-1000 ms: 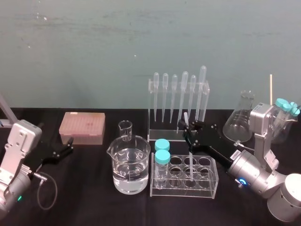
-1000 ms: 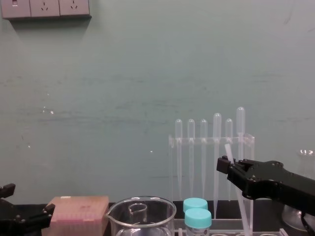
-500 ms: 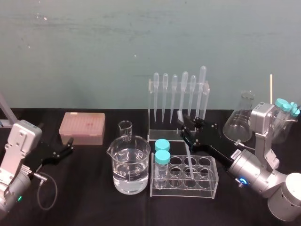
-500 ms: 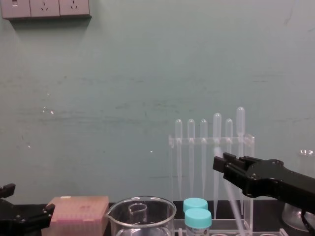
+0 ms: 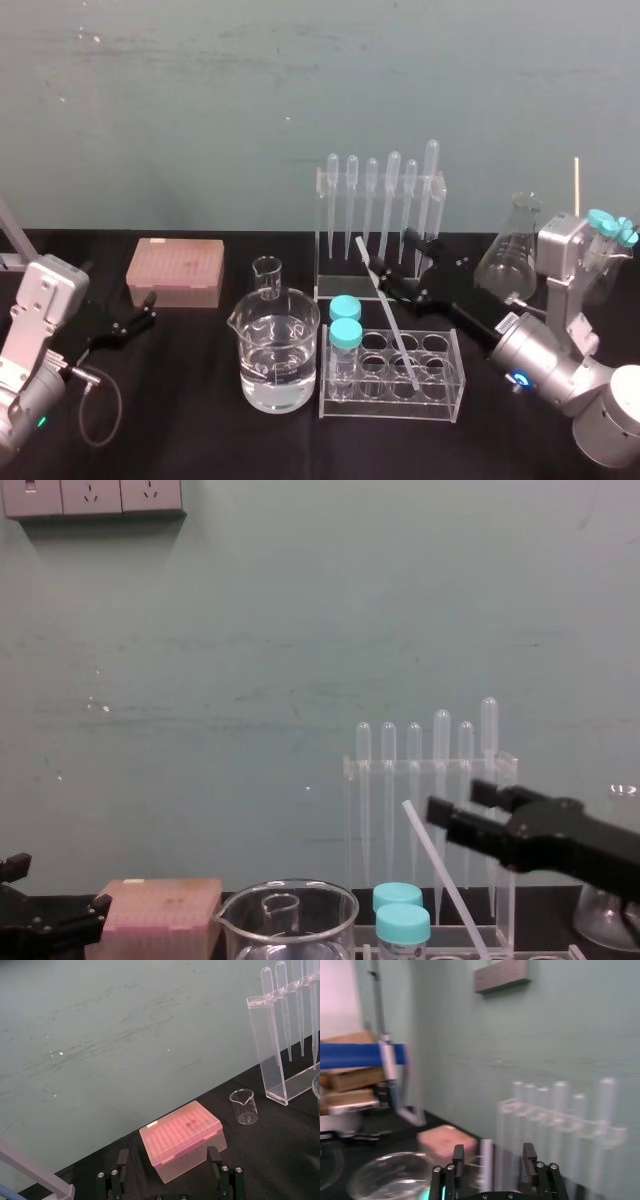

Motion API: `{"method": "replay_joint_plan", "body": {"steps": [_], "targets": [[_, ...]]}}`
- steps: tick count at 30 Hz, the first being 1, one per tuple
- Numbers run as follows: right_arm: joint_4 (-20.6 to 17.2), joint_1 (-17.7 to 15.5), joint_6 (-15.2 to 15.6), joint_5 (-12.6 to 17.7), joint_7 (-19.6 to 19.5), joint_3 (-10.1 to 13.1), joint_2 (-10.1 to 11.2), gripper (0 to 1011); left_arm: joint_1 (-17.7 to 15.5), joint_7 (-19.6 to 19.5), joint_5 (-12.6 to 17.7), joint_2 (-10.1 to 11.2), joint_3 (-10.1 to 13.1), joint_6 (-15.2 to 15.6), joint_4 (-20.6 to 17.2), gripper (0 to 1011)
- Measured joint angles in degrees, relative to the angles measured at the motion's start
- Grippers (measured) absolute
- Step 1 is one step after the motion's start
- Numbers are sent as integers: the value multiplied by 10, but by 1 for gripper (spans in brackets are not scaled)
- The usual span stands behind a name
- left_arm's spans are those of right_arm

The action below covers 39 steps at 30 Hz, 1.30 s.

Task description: Pick up the stirring rod with one hand, then place it down.

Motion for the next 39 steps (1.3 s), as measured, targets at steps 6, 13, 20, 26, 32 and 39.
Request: {"method": "replay_joint_plan", "body": {"steps": [6,13,20,26,32,39], "targets": [[-19,-24,7,-65,-137,40,0,898,0,0,0,0,0,0,0,1000],[-49,-74,61,-125,-261,77,9,1003,0,0,0,0,0,0,0,1000],[-64,-103,98,-136,-285,90,5,1003,0,0,0,0,0,0,0,1000],[-64,-102,98,-137,-286,90,5,1003,0,0,0,0,0,0,0,1000],[-63,-101,97,-137,-287,90,5,1003,0,0,0,0,0,0,0,1000],[-63,-100,96,-137,-287,89,6,1003,0,0,0,0,0,0,0,1000]]}}
